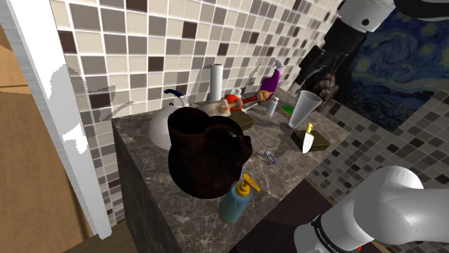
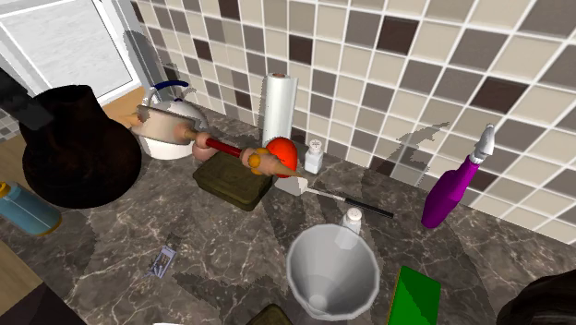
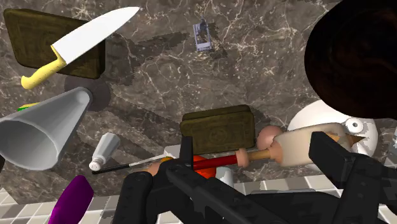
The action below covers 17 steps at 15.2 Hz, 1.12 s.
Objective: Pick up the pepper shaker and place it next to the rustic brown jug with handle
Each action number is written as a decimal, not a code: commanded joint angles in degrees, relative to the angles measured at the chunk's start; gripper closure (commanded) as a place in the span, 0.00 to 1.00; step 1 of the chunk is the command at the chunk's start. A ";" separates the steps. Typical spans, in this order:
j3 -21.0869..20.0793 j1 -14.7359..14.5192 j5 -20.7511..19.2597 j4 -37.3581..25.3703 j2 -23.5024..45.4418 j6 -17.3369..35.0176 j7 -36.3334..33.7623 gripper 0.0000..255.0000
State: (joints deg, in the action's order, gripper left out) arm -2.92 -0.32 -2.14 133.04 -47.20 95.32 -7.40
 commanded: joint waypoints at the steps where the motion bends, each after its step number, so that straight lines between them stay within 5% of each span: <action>1: 0.00 0.00 0.00 0.00 0.00 0.00 0.00 0.00; 17: 14.77 3.17 -6.74 -1.12 22.22 19.57 18.41 0.00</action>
State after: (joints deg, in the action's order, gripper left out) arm 10.72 2.61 -8.65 132.75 -26.84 113.86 9.41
